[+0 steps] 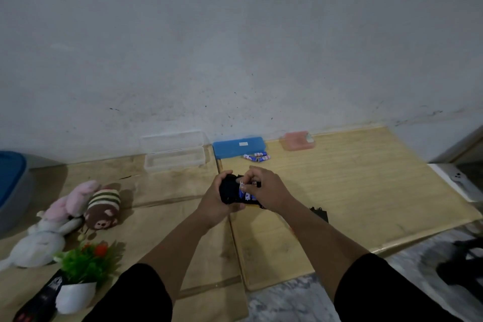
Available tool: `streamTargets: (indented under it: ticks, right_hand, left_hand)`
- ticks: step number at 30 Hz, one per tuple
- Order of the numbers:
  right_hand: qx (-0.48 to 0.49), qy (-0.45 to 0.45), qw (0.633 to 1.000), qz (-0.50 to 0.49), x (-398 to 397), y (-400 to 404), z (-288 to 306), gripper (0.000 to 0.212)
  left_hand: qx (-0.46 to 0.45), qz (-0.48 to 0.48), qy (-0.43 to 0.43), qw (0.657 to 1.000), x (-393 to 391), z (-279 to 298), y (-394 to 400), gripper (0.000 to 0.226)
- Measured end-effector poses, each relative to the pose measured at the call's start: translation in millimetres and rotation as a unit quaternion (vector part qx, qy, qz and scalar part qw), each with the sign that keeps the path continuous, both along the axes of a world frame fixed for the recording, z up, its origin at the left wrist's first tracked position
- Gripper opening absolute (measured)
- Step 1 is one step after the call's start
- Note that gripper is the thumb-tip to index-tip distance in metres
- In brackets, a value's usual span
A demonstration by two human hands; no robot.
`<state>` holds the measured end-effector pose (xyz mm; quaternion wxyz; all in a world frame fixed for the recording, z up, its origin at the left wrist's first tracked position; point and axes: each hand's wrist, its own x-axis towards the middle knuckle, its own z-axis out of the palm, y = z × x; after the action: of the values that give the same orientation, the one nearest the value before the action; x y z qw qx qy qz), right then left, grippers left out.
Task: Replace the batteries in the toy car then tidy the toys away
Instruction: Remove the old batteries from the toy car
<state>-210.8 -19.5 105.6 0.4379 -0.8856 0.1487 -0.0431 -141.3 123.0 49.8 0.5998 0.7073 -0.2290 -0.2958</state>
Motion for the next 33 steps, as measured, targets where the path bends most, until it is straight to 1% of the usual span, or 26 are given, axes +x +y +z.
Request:
streamTargets:
  ticks: [4, 7, 9, 10, 12, 13, 15, 18, 21, 24, 27, 28, 30, 33]
  right_hand:
    - [0.005, -0.019, 1.000, -0.010, 3.0, 3.8, 0.2, 0.016]
    - [0.013, -0.044, 0.998, -0.039, 9.2, -1.7, 6.2, 0.011]
    - [0.026, -0.038, 0.998, -0.041, 12.1, -7.6, 13.7, 0.005]
    - [0.018, -0.032, 0.999, -0.035, 12.8, -10.6, 17.9, 0.011]
    - [-0.025, -0.004, 1.000, 0.000, 12.5, -20.0, 23.8, 0.024]
    - [-0.057, 0.016, 0.998, 0.030, 11.5, -25.3, 25.4, 0.027]
    - [-0.104, 0.059, 0.989, 0.089, 8.2, -35.8, 27.0, 0.027]
    - [-0.098, 0.104, 0.981, 0.128, 4.1, -49.4, 26.4, 0.023]
    - [-0.087, 0.143, 0.973, 0.156, 7.2, -59.4, 26.5, 0.023]
    - [-0.035, 0.169, 0.967, 0.185, 9.6, -67.6, 29.0, 0.028]
    - [0.039, 0.189, 0.963, 0.187, 9.9, -75.4, 27.3, 0.035]
    - [0.063, 0.181, 0.966, 0.172, 9.9, -77.5, 26.2, 0.036]
    - [0.117, 0.144, 0.976, 0.113, 9.2, -81.1, 21.6, 0.037]
    - [0.213, 0.097, 0.972, 0.022, 6.2, -81.6, 15.6, 0.036]
  left_hand:
    - [0.001, -0.007, -0.002, 1.000, 7.4, 0.3, 0.2, 0.088]
    - [0.017, -0.034, -0.019, 0.999, 13.2, 5.1, 0.5, 0.089]
    - [0.020, -0.060, -0.023, 0.998, 16.9, 7.2, 0.8, 0.092]
    - [0.023, -0.074, -0.025, 0.997, 19.1, 7.9, 0.9, 0.093]
    - [0.027, -0.098, -0.020, 0.995, 23.1, 10.5, 0.4, 0.089]
    - [0.028, -0.109, -0.014, 0.994, 24.8, 12.0, -0.7, 0.088]
    - [0.035, -0.129, -0.008, 0.991, 27.7, 15.9, -4.1, 0.087]
    - [0.051, -0.167, -0.012, 0.985, 32.3, 22.5, -10.2, 0.087]
    - [0.065, -0.200, -0.006, 0.978, 32.9, 29.0, -16.8, 0.085]
    - [0.059, -0.210, 0.018, 0.976, 32.1, 32.4, -20.7, 0.083]
    - [0.037, -0.179, 0.039, 0.982, 33.1, 33.2, -22.5, 0.081]
    - [0.030, -0.161, 0.043, 0.986, 32.5, 32.7, -24.0, 0.079]
    - [0.022, -0.109, 0.057, 0.992, 28.9, 30.9, -28.1, 0.071]
    - [0.012, -0.052, 0.092, 0.994, 19.6, 26.7, -35.9, 0.061]
